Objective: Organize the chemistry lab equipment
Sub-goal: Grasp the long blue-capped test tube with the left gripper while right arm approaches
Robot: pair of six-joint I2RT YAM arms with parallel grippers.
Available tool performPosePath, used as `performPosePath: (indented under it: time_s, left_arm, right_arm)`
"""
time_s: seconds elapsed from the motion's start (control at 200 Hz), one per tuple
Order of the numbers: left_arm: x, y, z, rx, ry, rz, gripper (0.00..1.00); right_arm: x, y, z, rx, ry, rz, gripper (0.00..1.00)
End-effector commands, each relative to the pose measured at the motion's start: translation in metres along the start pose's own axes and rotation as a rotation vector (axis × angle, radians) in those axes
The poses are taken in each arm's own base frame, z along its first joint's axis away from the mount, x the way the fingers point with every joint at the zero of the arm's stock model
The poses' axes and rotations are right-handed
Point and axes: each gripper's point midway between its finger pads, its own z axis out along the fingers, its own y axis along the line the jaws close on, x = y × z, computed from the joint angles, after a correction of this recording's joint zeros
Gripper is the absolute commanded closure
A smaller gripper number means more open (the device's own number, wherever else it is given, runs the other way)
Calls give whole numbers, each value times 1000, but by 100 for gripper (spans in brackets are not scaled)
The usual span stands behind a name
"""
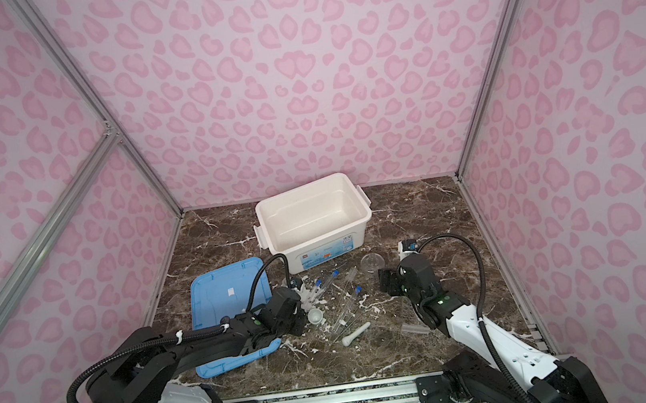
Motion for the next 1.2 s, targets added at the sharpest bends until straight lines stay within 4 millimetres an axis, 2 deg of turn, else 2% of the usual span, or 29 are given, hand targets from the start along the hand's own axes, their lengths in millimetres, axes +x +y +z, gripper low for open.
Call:
performPosePath:
  time_s: [0.0,0.085,0.515,0.625,0.765,1.195]
  left_arm:
    - [2,-3,2,16,6,-3,71]
    - [5,-3,3,18,16,-7,73]
    - [17,-6,6,43,37,-24,76]
    - [20,-5,7,38,50,-19,68]
    - [24,-4,9,28,63,-18,68]
    - [34,-2,11,18,87,-26,78]
  right_arm:
    - [1,-2,0,8,-6,-1,13]
    - [2,-2,0,7,-6,-2,13]
    - [4,-3,-3,4,-11,5,13]
    - [4,-4,-3,5,-13,6,13]
    - [4,-5,-4,6,-17,10,13]
    - [4,-9,-9,12,-56,22,12]
